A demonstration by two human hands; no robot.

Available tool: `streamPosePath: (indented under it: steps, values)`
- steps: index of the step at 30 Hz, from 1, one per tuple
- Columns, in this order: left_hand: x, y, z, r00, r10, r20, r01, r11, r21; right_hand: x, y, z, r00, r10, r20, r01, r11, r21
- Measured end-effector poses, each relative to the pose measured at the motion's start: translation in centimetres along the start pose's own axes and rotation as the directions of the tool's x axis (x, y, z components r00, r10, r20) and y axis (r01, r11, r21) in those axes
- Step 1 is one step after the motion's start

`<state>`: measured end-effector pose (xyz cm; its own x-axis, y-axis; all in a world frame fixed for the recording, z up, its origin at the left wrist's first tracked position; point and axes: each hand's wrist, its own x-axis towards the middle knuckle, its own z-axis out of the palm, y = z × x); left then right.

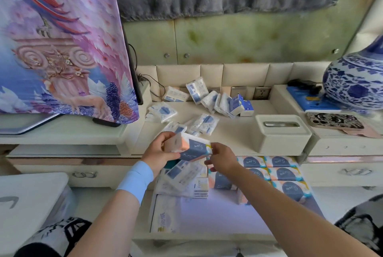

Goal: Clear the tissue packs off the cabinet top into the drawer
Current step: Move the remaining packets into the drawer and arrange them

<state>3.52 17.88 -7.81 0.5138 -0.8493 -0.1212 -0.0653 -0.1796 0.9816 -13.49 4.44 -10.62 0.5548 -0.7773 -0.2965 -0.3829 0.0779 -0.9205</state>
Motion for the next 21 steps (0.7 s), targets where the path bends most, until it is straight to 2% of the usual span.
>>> streamPosePath:
  steps: [2, 3, 4, 6, 9, 10, 12, 13, 14, 16, 18, 21]
  values:
    - [0.2, 0.5, 1.3, 1.0, 0.014, 0.005, -0.014, 1.0, -0.001, -1.2, -1.1, -1.9, 0.997, 0.0, 0.08, -0.02, 0.971, 0.24]
    - [0.3, 0.9, 2.0, 1.0, 0.021, 0.006, -0.02, 0.999, -0.03, -1.6, -1.5, -3.0, 0.994, -0.021, 0.108, -0.013, 0.954, 0.3]
    - [0.5, 1.3, 2.7, 1.0, 0.021, 0.018, -0.02, 0.997, -0.069, -1.9, -1.6, -4.1, 0.992, -0.037, 0.119, -0.002, 0.95, 0.314]
    - [0.6, 2.0, 4.6, 0.998, 0.018, 0.063, -0.005, 0.981, -0.195, -2.3, -1.6, -6.3, 0.991, -0.036, 0.126, 0.009, 0.977, 0.213]
    - [0.4, 2.7, 7.7, 0.983, -0.049, 0.175, 0.107, 0.936, -0.335, -2.9, -0.8, -8.4, 0.975, 0.024, 0.221, -0.055, 0.989, 0.138]
    - [0.2, 2.7, 8.5, 0.975, -0.07, 0.212, 0.128, 0.953, -0.274, -3.2, -0.4, -8.9, 0.97, 0.026, 0.241, -0.07, 0.982, 0.176]
    - [0.3, 2.3, 9.4, 0.966, -0.107, 0.234, 0.09, 0.993, 0.082, -3.8, 0.2, -9.6, 0.981, 0.003, 0.192, -0.056, 0.962, 0.267]
    - [0.5, 2.0, 9.5, 0.97, -0.134, 0.203, 0.076, 0.96, 0.269, -4.0, 0.5, -9.8, 0.992, -0.008, 0.127, -0.027, 0.962, 0.272]
    - [0.7, 1.7, 9.3, 0.974, -0.167, 0.152, 0.098, 0.921, 0.378, -4.2, 0.7, -10.0, 0.998, -0.029, 0.055, 0.016, 0.975, 0.22]
    - [0.8, 1.6, 9.0, 0.98, -0.165, 0.107, 0.111, 0.914, 0.39, -4.5, 1.2, -10.3, 0.991, -0.12, -0.062, 0.118, 0.993, -0.031]
    - [0.6, 1.8, 9.4, 0.978, -0.073, 0.196, -0.008, 0.922, 0.386, -4.7, 2.1, -10.1, 0.968, -0.244, -0.055, 0.222, 0.939, -0.262]
    - [0.0, 1.9, 11.0, 0.935, -0.037, 0.354, -0.128, 0.893, 0.431, -4.9, 2.9, -8.9, 0.944, -0.33, 0.019, 0.312, 0.869, -0.385]
